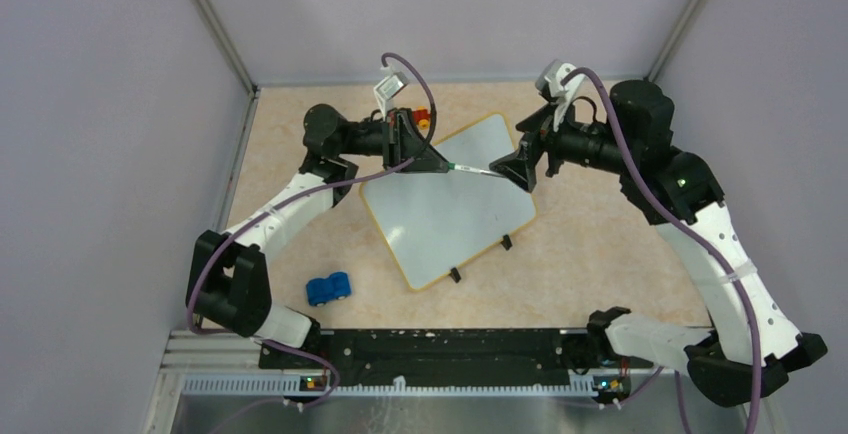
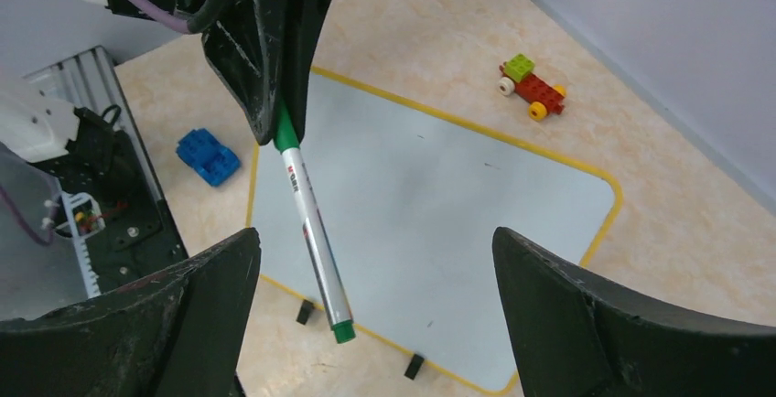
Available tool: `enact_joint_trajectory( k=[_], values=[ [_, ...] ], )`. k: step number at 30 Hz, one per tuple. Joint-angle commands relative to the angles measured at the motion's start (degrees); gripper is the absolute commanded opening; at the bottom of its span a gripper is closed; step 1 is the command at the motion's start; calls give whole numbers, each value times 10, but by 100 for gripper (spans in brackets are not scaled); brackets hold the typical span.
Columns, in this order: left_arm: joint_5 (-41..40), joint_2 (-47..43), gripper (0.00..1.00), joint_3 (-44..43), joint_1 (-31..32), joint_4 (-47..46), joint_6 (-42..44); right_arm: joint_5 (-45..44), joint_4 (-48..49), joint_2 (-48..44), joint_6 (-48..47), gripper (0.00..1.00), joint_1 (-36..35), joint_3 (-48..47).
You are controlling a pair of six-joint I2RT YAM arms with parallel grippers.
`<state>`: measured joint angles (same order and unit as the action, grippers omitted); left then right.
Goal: Write a sentence on the whiteboard
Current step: Open the pen cap from the whiteboard marker.
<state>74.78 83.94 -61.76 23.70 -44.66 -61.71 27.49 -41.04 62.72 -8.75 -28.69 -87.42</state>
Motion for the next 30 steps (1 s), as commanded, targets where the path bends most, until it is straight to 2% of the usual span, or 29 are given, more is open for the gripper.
enact_joint_trajectory(
  k=[1, 3, 5, 7, 14, 17, 22, 26, 30],
  values=[
    [2, -18, 0, 11, -25, -226, -109, 87, 72, 9, 90, 93, 10, 14],
    [3, -12, 0, 8, -29, -256, -131, 144, 92, 16, 141, 93, 19, 6],
    [-5, -8, 0, 13, -31, -332, -171, 181, 108, 29, 168, 93, 24, -8],
    [-23, -7, 0, 20, -32, -365, -199, 216, 119, 39, 180, 93, 31, -14],
    [-64, -11, 0, 31, -41, -385, -207, 332, 260, 52, 309, 91, 51, 54],
    [-71, -11, 0, 32, -42, -384, -207, 350, 315, 59, 372, 80, 51, 75],
    [-79, -16, 0, 35, -41, -358, -190, 355, 349, 70, 412, 64, 51, 86],
    [-76, -14, 0, 30, -41, -291, -159, 349, 343, 74, 406, 50, 49, 84],
    [-70, -14, 0, 23, -41, -245, -136, 333, 297, 81, 367, 42, 40, 68]
  ],
)
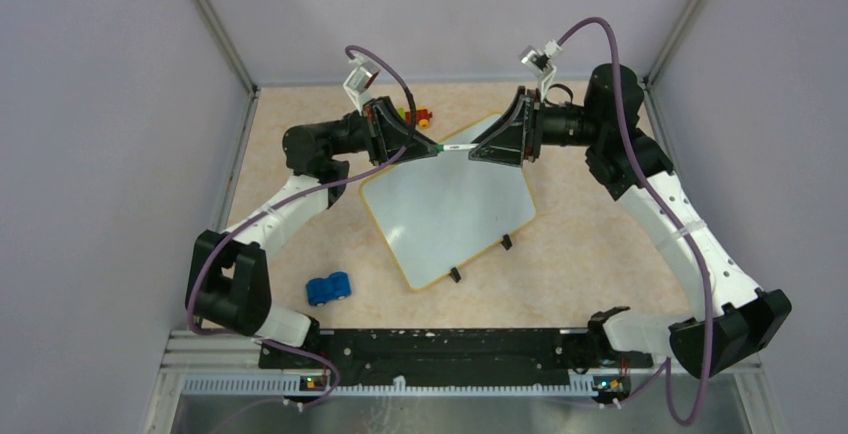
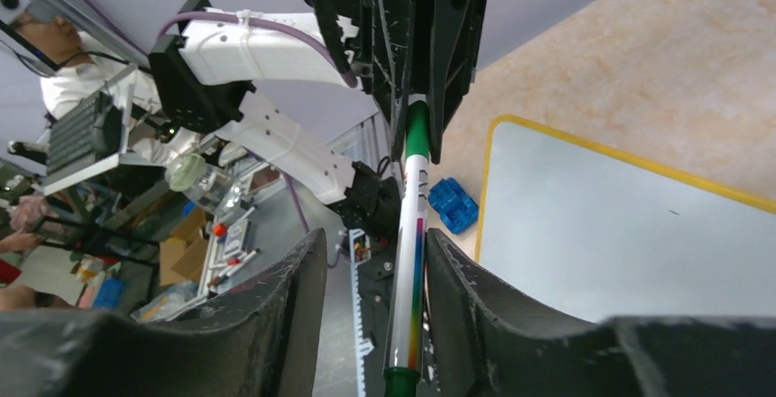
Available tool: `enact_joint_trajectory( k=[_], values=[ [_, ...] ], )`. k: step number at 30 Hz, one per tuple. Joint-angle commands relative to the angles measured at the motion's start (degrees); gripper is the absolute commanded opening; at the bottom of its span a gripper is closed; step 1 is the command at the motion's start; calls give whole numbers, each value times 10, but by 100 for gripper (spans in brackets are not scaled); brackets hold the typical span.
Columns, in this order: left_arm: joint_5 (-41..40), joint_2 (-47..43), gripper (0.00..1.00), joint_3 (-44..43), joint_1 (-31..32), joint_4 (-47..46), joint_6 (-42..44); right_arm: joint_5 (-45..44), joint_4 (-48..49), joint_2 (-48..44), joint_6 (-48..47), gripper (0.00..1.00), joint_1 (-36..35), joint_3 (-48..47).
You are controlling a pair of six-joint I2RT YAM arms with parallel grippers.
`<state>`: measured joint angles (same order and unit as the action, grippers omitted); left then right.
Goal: Write a sentence on the whiteboard
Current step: Open the pen cap from the whiteboard marker.
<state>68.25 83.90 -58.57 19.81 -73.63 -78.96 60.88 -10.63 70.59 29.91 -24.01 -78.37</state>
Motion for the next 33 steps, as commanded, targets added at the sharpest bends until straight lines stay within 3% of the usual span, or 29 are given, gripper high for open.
enact_joint_trajectory(
  k=[1, 7, 17, 33],
  values=[
    [-5, -15, 0, -11, -1, 57, 43, -5, -15, 4, -27, 38, -6, -26],
    [-4, -17, 0, -14, -2, 70, 47, -19, -39, 8, -52, 27, -14, -28],
    [-4, -10, 0, -26, 8, 63, 39, -31, -67, 23, -80, 31, -25, -45],
    [-1, -1, 0, -32, 27, 54, 39, -41, -63, 32, -78, 24, -31, -56]
  ],
)
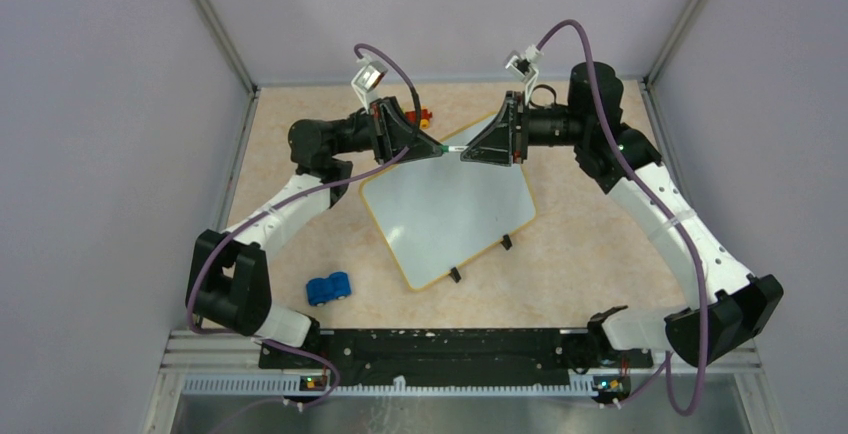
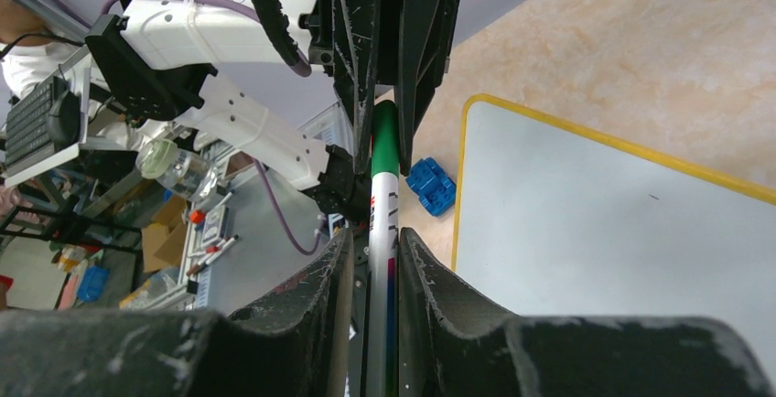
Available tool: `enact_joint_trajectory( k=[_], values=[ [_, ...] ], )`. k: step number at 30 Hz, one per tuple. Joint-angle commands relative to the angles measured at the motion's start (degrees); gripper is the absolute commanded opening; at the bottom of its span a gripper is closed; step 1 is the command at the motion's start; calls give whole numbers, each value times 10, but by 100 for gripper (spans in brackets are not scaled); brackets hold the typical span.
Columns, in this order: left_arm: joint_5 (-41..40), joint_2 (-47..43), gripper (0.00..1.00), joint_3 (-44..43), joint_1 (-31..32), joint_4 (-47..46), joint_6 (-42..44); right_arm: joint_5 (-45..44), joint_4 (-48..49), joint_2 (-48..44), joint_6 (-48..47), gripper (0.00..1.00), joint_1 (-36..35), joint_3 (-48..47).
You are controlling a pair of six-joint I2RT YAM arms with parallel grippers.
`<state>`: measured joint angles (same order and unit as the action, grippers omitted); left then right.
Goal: Write a sentence on the whiteboard
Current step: Open the pen cap from the whiteboard marker.
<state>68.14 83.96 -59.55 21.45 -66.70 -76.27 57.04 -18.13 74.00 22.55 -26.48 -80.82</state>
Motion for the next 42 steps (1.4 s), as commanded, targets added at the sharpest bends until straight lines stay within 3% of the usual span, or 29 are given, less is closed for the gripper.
enact_joint_trajectory(
  k=[1, 8, 14, 17, 24, 29, 37, 42],
  values=[
    [0, -1, 0, -21, 10, -14, 13, -2, 12, -2, -5, 24, -6, -32],
    [3, -1, 0, -17, 13, -13, 15, -5, 12, -2, -3, 31, -6, -35],
    [5, -5, 0, -15, 13, -9, 18, -18, 6, -2, -8, 29, -6, -37],
    [5, -7, 0, -14, 12, -8, 19, -20, 2, -3, -11, 39, -3, -37],
    [3, -8, 0, -12, 8, 1, 26, -12, 3, -10, -10, 39, 5, -37],
    [0, -4, 0, -12, 8, 3, 25, -12, 10, -9, -4, 32, 5, -33],
    [4, -6, 0, -11, 7, 14, 33, -18, 3, -6, -15, 0, 4, -39],
    [5, -12, 0, -5, -8, 23, 40, -20, -14, -12, -28, 0, 20, -44]
  ],
)
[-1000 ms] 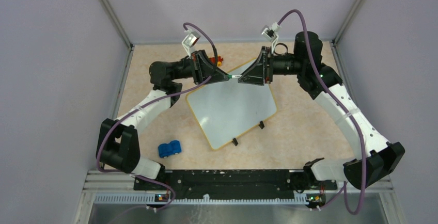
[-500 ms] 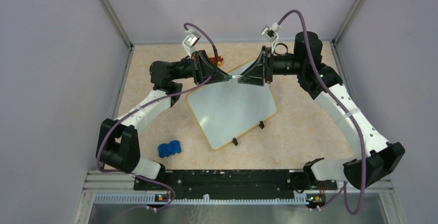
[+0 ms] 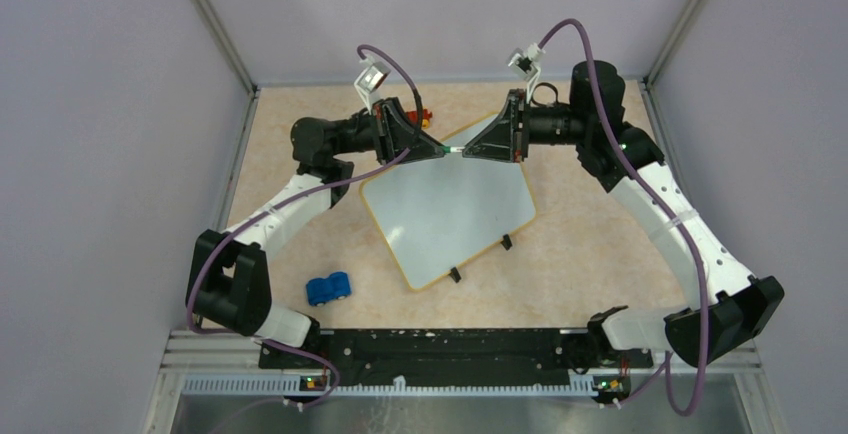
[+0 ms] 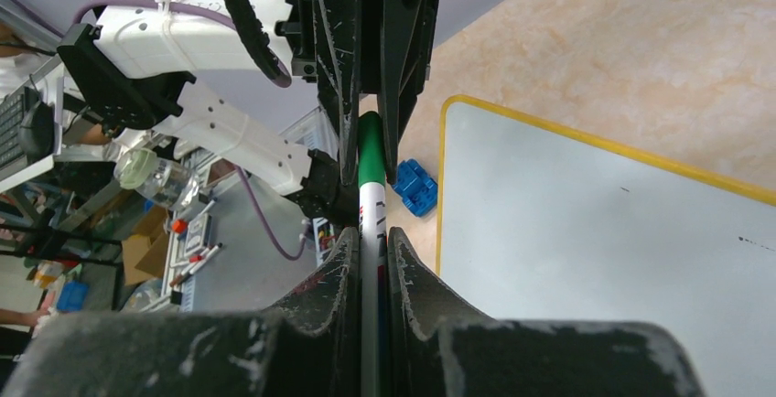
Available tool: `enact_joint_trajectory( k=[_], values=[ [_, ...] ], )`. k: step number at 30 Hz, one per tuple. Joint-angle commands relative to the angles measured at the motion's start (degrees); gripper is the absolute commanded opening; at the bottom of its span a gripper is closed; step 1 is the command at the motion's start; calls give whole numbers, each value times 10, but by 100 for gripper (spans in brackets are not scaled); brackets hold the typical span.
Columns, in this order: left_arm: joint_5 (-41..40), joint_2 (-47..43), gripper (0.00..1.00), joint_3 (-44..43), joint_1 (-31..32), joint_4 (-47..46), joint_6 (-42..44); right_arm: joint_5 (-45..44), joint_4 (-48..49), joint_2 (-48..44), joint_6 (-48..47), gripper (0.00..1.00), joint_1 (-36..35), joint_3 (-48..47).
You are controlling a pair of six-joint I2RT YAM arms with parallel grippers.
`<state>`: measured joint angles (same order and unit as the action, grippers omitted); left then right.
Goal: Write a sentence on the whiteboard
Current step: Open the pen cap from the whiteboard marker.
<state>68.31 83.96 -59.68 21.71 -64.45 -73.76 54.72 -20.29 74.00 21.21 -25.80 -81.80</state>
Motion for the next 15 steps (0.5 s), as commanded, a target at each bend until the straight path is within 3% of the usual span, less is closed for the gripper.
enact_joint_trajectory(
  k=[1, 15],
  values=[
    [2, -14, 0, -2, -17, 0, 15, 8, 6, -14, -16, 0, 19, -34],
    [12, -54, 0, 22, -154, -2, -1, 94, 16, -53, -4, 0, 151, 1]
  ],
)
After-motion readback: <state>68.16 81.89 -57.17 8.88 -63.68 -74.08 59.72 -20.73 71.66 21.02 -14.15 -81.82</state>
